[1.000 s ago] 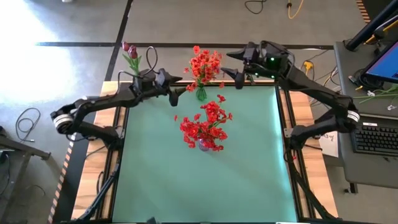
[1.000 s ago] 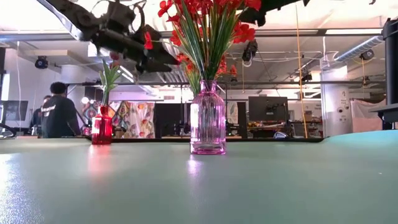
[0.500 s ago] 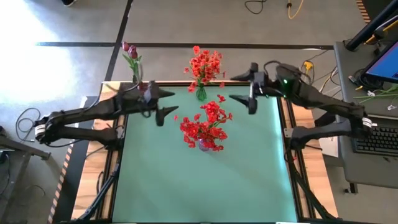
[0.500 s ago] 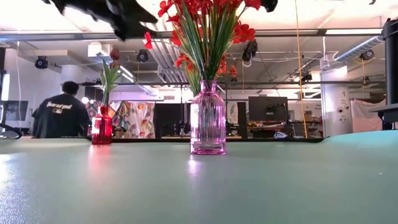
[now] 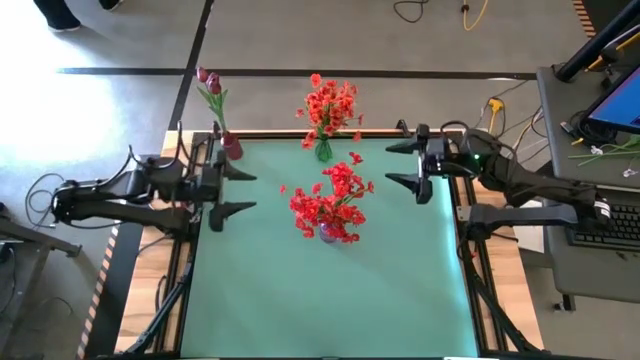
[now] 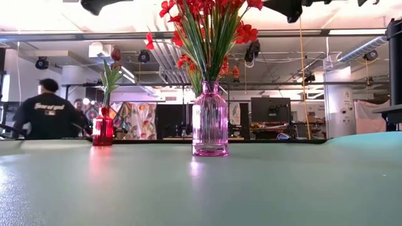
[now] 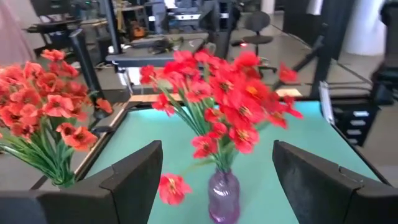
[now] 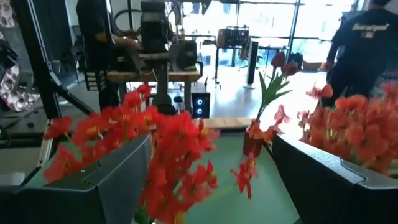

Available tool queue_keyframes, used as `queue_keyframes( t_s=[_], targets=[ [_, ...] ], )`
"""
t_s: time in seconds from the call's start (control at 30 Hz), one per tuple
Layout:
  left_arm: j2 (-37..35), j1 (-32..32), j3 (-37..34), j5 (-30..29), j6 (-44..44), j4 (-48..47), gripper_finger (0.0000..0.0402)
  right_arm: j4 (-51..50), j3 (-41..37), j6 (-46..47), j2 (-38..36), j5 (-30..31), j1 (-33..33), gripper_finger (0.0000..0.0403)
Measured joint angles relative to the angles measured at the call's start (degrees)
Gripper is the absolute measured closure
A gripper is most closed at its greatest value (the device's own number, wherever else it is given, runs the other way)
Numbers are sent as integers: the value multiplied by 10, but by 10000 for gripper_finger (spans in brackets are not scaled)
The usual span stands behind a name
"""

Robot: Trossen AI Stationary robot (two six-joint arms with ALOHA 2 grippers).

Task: Sort flowers into vase by color
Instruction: Return to Home Position

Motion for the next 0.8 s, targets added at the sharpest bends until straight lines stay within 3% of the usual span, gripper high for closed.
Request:
queue_keyframes(
  t_s=[0.23, 0.53, 0.67, 0.8],
  targets=[
    [-68, -14, -20, 6, 25, -68, 114, 27, -49, 17, -10, -1, 0, 76],
    [-182, -14, -113, 53, 103, 51, 114, 132, -122, 56, -19, -31, 0, 76],
    [-223, -14, -138, 116, 127, 72, 115, 131, -145, 68, -37, -31, 0, 77],
    [-254, -14, -182, 116, 126, 120, 125, 149, -169, 65, -58, -31, 0, 77]
  ],
)
